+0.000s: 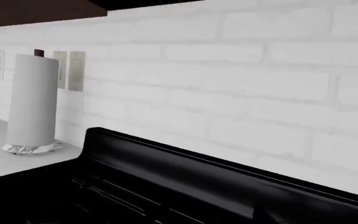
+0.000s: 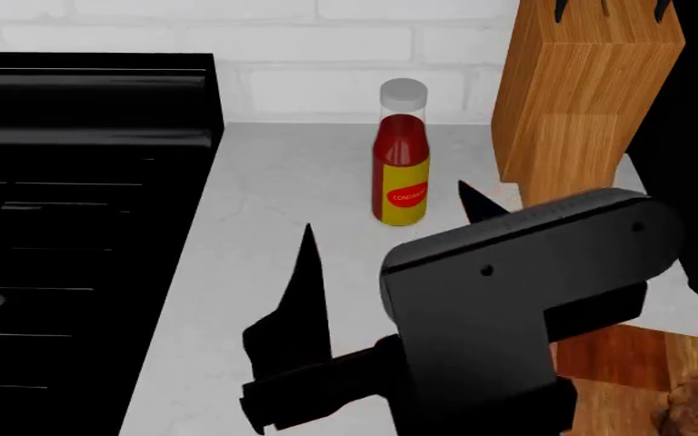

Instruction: Pick up the wedge of cheese and place it on the slice of bread to prepare a simple cheese on bread dish.

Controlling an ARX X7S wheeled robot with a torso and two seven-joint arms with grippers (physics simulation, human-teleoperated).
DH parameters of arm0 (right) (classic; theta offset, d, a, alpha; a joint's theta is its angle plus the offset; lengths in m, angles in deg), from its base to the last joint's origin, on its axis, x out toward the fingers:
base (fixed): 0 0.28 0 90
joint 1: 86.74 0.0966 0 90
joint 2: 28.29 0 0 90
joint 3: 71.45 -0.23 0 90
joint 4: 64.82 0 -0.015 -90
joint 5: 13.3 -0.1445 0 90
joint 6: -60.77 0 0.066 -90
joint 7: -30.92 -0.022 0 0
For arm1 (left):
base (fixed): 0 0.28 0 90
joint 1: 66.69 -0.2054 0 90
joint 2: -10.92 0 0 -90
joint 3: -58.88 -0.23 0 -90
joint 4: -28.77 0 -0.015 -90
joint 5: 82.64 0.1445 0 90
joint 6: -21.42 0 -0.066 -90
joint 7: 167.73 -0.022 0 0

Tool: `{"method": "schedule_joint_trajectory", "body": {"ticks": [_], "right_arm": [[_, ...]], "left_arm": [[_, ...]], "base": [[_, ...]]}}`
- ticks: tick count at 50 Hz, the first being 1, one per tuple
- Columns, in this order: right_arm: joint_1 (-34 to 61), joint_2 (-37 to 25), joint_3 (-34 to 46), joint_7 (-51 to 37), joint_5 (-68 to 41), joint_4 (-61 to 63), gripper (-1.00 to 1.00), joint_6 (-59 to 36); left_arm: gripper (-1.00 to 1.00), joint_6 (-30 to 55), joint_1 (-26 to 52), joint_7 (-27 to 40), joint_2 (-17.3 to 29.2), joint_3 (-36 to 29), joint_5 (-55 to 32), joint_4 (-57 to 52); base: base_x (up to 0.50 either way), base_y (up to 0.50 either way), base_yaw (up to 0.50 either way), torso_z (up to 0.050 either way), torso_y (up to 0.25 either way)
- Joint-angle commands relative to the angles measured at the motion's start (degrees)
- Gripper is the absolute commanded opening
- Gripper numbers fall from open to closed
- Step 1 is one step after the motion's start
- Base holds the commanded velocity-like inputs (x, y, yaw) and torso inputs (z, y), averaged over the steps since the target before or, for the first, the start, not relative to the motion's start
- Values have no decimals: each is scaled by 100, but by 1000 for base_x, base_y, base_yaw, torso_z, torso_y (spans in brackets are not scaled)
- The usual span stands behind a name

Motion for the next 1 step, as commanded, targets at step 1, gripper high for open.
{"method": "schedule_joint_trajectory", "body": {"ticks": [1], "right_arm": [[-155, -10, -64, 117, 271, 197, 100, 141]], "left_arm": [[100, 1279, -678, 264, 651, 641, -1349, -3052]], "base": [[0, 0, 0, 0, 0]]}}
